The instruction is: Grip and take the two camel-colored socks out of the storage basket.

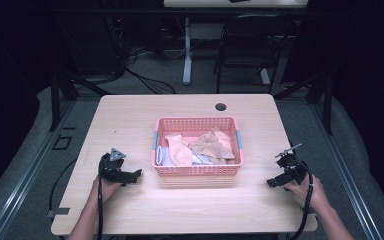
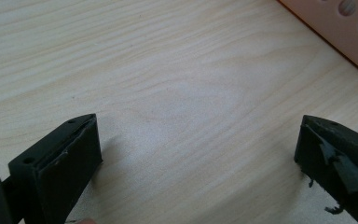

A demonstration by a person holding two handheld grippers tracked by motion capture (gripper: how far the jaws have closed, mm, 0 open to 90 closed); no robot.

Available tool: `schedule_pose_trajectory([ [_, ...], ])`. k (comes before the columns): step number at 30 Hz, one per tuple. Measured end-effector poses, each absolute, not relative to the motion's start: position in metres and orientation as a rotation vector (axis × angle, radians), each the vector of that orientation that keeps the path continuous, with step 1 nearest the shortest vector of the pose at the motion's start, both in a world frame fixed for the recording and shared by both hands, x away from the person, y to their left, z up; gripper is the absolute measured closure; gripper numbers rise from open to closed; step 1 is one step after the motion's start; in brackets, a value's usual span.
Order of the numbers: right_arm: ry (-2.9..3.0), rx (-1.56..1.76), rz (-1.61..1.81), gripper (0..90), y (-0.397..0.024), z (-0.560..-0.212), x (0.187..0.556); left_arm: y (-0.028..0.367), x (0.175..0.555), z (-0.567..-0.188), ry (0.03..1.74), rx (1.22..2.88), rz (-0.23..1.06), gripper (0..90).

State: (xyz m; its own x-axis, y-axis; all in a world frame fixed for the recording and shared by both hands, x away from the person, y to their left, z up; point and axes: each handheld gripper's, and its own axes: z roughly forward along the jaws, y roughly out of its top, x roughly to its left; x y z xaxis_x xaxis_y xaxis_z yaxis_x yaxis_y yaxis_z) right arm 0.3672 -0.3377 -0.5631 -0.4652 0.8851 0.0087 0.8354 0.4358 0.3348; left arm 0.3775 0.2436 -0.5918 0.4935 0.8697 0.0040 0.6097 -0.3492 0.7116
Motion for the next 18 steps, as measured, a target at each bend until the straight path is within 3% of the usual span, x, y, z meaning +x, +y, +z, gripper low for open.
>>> schedule_pose_trajectory([
  [18, 2.569, 1.518, 0.342, 0.0, -0.336, -0.560, 0.378, 0.243, 0.377, -0.592, 1.217, 2.081, 0.512, 0.2],
])
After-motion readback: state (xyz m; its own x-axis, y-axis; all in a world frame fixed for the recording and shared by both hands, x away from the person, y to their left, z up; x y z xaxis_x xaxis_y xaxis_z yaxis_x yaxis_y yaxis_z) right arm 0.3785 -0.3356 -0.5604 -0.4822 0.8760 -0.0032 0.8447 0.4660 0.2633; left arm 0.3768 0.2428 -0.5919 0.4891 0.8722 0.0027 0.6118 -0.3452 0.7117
